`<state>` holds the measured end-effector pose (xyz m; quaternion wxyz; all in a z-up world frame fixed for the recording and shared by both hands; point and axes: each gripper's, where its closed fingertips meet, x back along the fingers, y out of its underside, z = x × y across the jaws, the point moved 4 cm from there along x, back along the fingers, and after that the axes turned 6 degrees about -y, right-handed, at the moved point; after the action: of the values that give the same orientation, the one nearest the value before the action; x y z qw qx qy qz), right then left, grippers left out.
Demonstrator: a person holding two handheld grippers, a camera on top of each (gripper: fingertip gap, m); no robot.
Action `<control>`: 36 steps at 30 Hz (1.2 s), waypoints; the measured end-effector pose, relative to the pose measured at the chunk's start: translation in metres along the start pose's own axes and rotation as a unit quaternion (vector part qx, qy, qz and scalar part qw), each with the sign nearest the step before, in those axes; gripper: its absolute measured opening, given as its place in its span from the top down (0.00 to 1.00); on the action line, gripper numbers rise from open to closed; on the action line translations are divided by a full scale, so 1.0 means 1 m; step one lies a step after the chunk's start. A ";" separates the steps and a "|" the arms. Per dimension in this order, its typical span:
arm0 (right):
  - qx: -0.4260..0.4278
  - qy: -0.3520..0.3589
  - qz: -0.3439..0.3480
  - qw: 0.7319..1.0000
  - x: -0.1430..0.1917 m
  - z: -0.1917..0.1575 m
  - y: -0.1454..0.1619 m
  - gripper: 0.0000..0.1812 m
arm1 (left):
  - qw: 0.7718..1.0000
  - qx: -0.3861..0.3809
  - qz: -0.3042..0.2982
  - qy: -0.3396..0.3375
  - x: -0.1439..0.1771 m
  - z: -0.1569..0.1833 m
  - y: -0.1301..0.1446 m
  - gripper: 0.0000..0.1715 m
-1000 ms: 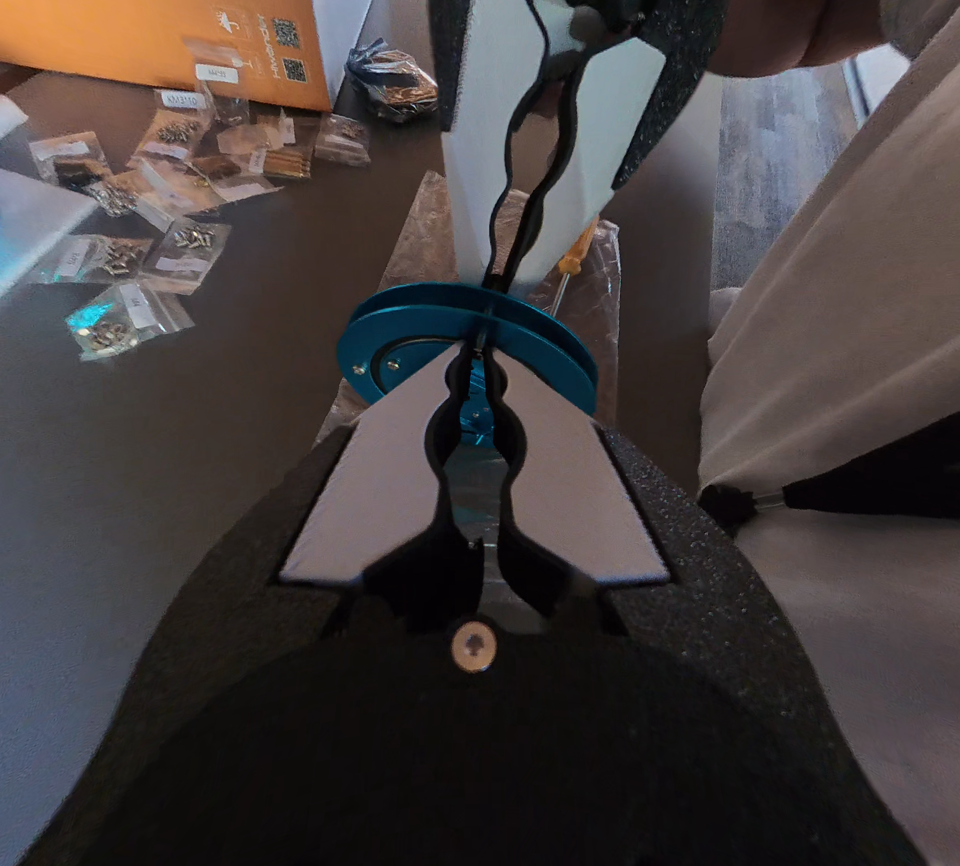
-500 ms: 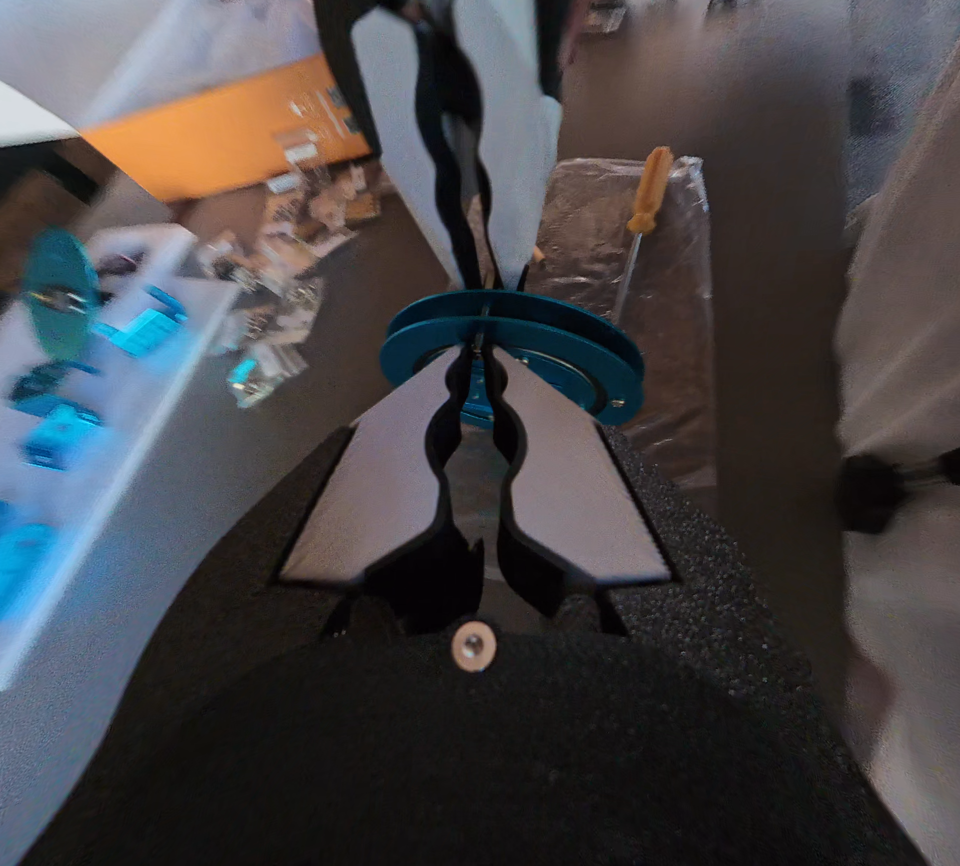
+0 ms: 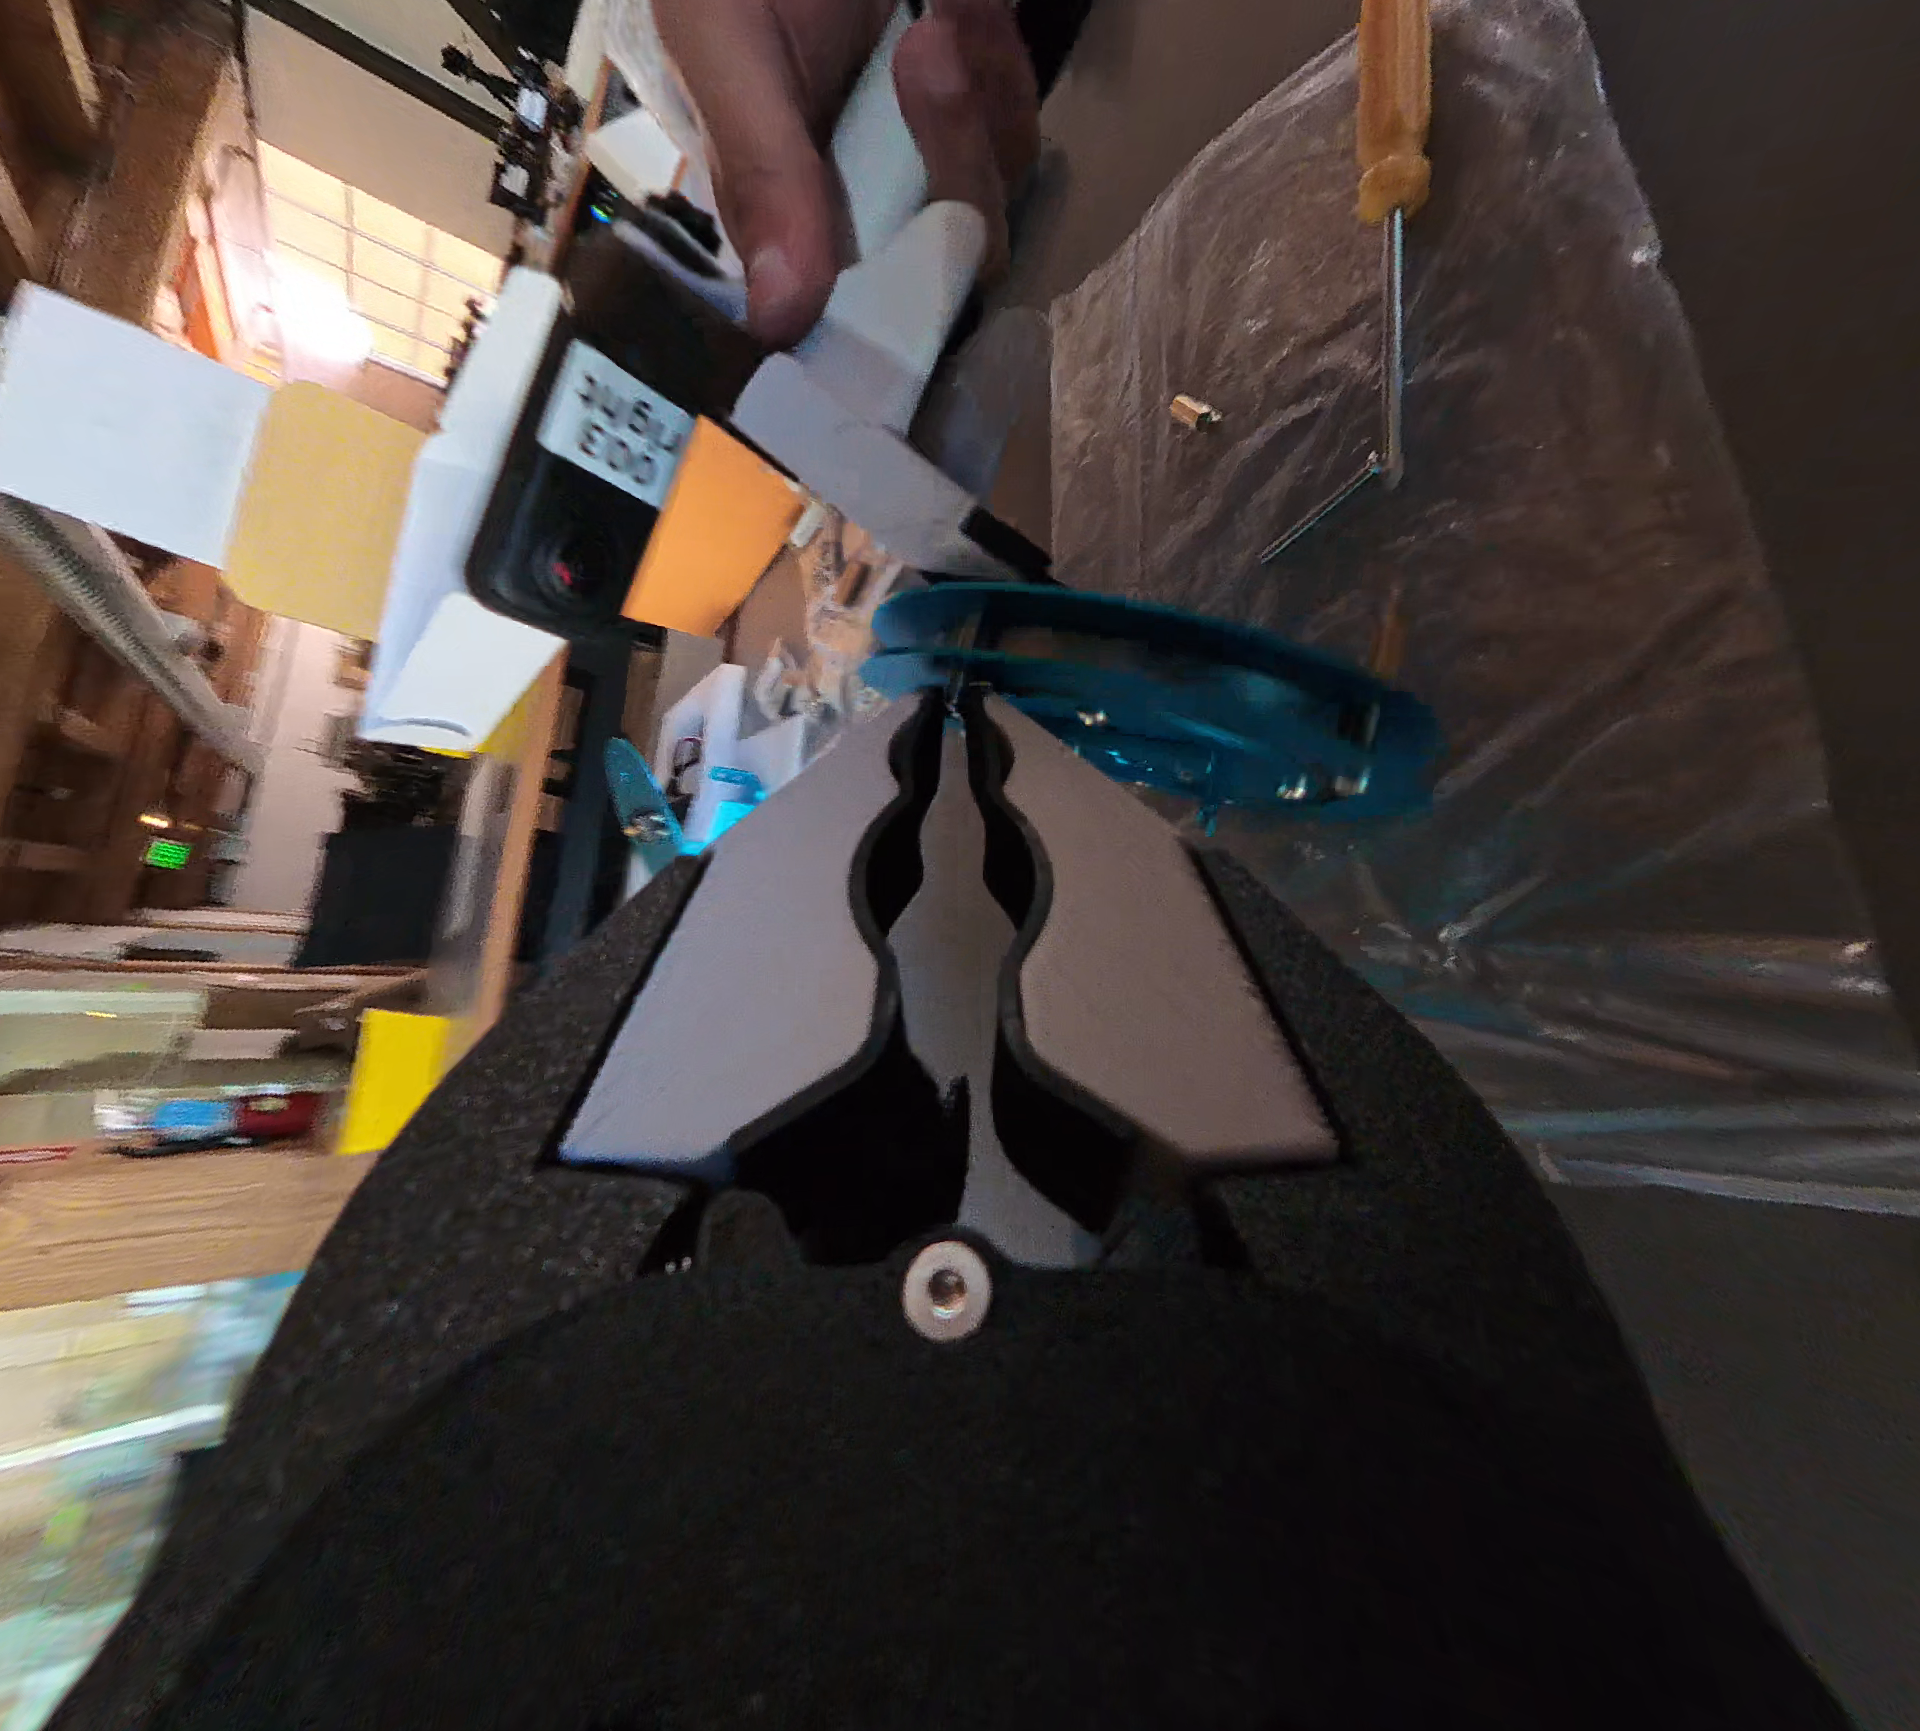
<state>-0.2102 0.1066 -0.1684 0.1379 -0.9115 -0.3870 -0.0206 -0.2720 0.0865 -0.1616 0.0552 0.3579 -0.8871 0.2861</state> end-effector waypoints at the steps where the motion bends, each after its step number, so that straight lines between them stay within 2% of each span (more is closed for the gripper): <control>1: 0.045 0.040 -0.011 0.998 -0.001 -0.002 0.000 0.97 | 0.999 0.033 -0.001 0.010 0.000 -0.001 0.001 0.98; 3: 0.177 0.163 -0.024 0.970 0.003 -0.006 -0.007 0.97 | 0.991 0.129 -0.014 0.044 -0.002 -0.005 0.006 0.98; 6: 0.320 0.315 -0.043 0.893 0.007 -0.010 -0.010 0.97 | 0.952 0.277 -0.029 0.123 -0.002 -0.011 0.012 0.98; 9: 0.382 0.372 -0.072 0.843 -0.001 -0.012 -0.006 0.97 | 0.916 0.354 -0.021 0.190 0.000 -0.009 0.009 0.98; 12: 0.422 0.419 -0.089 0.799 -0.002 -0.013 -0.007 0.98 | 0.907 0.368 -0.031 0.203 0.000 -0.010 0.009 0.98; 13: 0.413 0.421 -0.095 0.802 -0.002 -0.012 -0.007 0.98 | 0.917 0.347 -0.028 0.195 0.000 -0.010 0.009 0.98; 14: 0.374 0.402 -0.093 0.831 -0.001 -0.012 -0.007 0.98 | 0.938 0.300 -0.022 0.170 0.000 -0.009 0.007 0.98; 15: 0.311 0.356 -0.077 0.878 0.001 -0.012 -0.006 0.98 | 0.965 0.227 -0.019 0.128 -0.001 -0.007 0.005 0.98; 16: 0.225 0.285 -0.044 0.931 0.004 -0.010 -0.007 0.98 | 0.988 0.135 -0.018 0.071 -0.002 -0.006 0.003 0.98; 17: 0.129 0.188 -0.013 0.974 0.006 -0.007 -0.006 0.98 | 0.998 0.048 -0.015 0.023 -0.003 -0.004 0.002 0.98; 18: 0.051 0.096 0.009 0.994 0.007 -0.004 -0.003 0.99 | 1.000 -0.006 -0.010 -0.005 -0.003 -0.001 0.000 0.98; 19: -0.001 0.022 0.019 1.000 0.006 -0.001 0.000 0.98 | 1.000 -0.028 0.002 -0.013 -0.001 0.001 -0.002 0.98; 20: -0.030 -0.021 0.023 0.999 0.004 0.000 0.002 0.98 | 0.999 -0.033 0.010 -0.011 0.000 0.003 -0.003 0.98; 21: -0.027 -0.027 0.029 0.999 0.004 0.001 0.002 0.98 | 1.000 -0.021 0.007 -0.006 0.000 0.002 -0.003 0.98; 22: 0.007 0.002 0.028 1.000 0.004 0.000 0.001 0.98 | 1.000 0.001 0.005 0.003 0.000 0.001 -0.002 0.98; 24: 0.125 0.118 0.002 0.985 0.005 -0.005 -0.001 0.97 | 0.996 0.077 0.001 0.038 -0.001 -0.002 0.000 0.98; 27: 0.271 0.292 -0.040 0.916 0.008 -0.009 -0.003 0.92 | 0.975 0.194 -0.008 0.109 -0.001 -0.005 0.002 0.98; 29: 0.317 0.336 -0.068 0.884 0.003 -0.014 -0.001 0.98 | 0.957 0.250 -0.014 0.148 -0.001 -0.007 0.003 0.98; 31: 0.340 0.364 -0.081 0.864 0.003 -0.014 -0.001 0.97 | 0.954 0.254 -0.012 0.160 -0.001 -0.007 0.003 0.98; 32: 0.334 0.360 -0.085 0.867 0.003 -0.014 -0.001 0.98 | 0.960 0.233 -0.009 0.152 -0.001 -0.007 0.002 0.98; 33: 0.308 0.339 -0.078 0.886 0.004 -0.013 -0.001 0.98 | 0.972 0.192 -0.007 0.133 -0.001 -0.006 0.001 0.98; 34: 0.246 0.290 -0.063 0.923 0.006 -0.011 0.000 0.98 | 0.988 0.122 0.000 0.094 -0.002 -0.004 -0.001 0.98; 35: 0.157 0.212 -0.035 0.964 0.007 -0.009 0.001 0.98 | 0.999 0.027 0.008 0.036 -0.002 -0.001 -0.003 0.98; 36: 0.066 0.116 -0.004 0.991 0.009 -0.006 0.002 0.98 | 0.998 -0.062 0.015 -0.015 -0.002 0.002 -0.004 0.98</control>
<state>-0.2017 0.1099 -0.1620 0.2418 -0.8903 -0.3725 -0.1012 -0.2672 0.0841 -0.1623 0.0593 0.3450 -0.9091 0.2260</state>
